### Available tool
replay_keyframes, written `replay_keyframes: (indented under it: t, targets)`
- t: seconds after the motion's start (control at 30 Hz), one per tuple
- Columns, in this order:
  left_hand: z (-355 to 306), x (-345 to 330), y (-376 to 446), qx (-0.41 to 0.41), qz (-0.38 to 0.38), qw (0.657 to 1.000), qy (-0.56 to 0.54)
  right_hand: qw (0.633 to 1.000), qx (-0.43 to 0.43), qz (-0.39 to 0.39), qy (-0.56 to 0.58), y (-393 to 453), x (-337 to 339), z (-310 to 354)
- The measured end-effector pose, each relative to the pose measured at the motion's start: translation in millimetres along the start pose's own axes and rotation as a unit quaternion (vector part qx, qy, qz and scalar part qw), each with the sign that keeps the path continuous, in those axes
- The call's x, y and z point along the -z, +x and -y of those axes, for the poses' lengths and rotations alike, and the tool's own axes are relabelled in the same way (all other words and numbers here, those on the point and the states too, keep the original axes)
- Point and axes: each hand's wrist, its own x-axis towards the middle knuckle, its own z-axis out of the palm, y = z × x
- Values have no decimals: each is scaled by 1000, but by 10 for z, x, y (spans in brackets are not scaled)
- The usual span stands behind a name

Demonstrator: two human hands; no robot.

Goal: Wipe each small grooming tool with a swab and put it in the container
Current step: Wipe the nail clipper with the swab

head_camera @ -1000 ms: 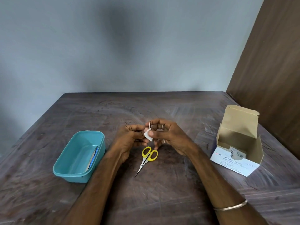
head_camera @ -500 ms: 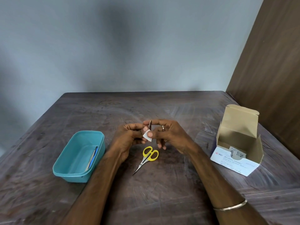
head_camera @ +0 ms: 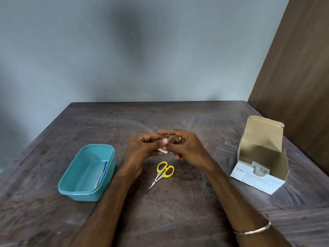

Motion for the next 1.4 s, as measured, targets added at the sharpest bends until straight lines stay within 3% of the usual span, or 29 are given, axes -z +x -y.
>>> replay_keyframes:
  t: [0.37, 0.6, 1.4]
  targets:
    - [41, 21, 67, -31, -126, 991, 26, 989, 48, -43, -131, 16, -53, -35]
    - [34, 40, 74, 19, -108, 993, -52, 979, 84, -102, -152, 12, -78, -60]
    - [80, 48, 97, 65, -93, 988, -103, 978, 90, -106, -158, 4, -62, -67]
